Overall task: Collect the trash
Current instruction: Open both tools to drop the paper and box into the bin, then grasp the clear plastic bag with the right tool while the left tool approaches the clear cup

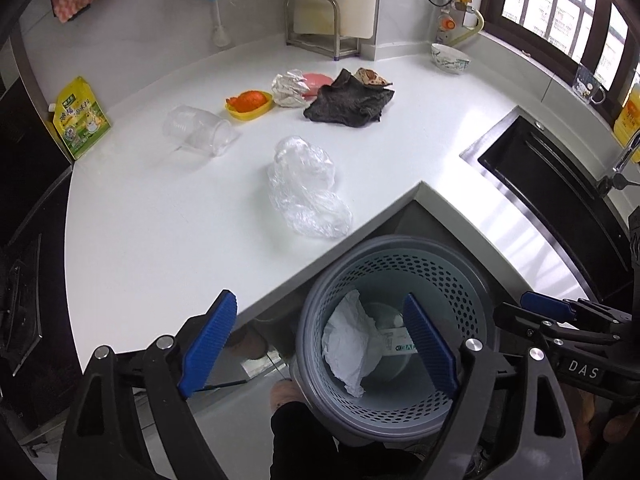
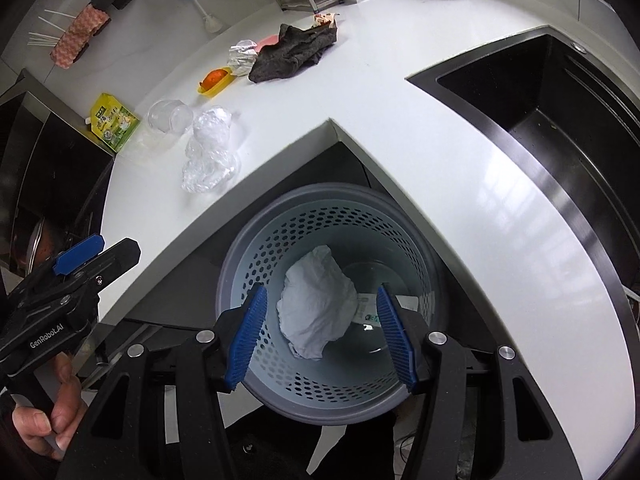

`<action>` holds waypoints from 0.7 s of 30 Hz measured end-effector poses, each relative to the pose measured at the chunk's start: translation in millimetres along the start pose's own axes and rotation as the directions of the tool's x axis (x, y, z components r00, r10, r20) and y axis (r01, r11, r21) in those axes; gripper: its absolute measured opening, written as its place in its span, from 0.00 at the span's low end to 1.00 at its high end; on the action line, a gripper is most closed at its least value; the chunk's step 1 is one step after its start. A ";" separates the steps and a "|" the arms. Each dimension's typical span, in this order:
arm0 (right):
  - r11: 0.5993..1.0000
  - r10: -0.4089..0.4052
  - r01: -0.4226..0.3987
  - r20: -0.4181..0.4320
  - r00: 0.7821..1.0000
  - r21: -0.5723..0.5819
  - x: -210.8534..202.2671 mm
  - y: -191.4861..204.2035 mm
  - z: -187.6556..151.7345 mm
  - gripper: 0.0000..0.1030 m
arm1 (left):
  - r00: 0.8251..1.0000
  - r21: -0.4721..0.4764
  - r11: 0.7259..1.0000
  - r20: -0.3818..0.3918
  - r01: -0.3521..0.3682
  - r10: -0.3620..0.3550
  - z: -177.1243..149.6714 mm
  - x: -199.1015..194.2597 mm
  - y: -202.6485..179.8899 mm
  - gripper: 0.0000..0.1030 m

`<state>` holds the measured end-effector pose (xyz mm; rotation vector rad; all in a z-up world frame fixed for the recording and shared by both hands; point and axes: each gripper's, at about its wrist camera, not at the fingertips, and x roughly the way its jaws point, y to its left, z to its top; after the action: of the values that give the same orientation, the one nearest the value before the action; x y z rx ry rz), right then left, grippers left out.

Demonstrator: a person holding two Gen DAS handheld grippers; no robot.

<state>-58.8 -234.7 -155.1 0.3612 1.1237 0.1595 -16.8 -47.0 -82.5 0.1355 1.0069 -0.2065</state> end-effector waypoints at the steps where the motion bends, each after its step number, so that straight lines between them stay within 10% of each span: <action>1: 1.000 0.004 -0.004 0.009 1.000 -0.001 -2.1 3.1 4.4 0.53 | 1.000 -0.006 1.000 0.009 -0.003 0.003 3.6 -2.8 3.7 0.83; 21: 0.999 -0.034 0.036 0.106 0.994 -0.014 7.8 75.4 74.5 0.54 | 0.987 -0.094 0.994 0.146 -0.055 0.069 77.9 -8.5 110.2 0.94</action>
<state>15.9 -177.1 -106.0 0.3316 1.0232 0.1173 68.6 44.9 -32.1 0.0686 0.8600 -0.1127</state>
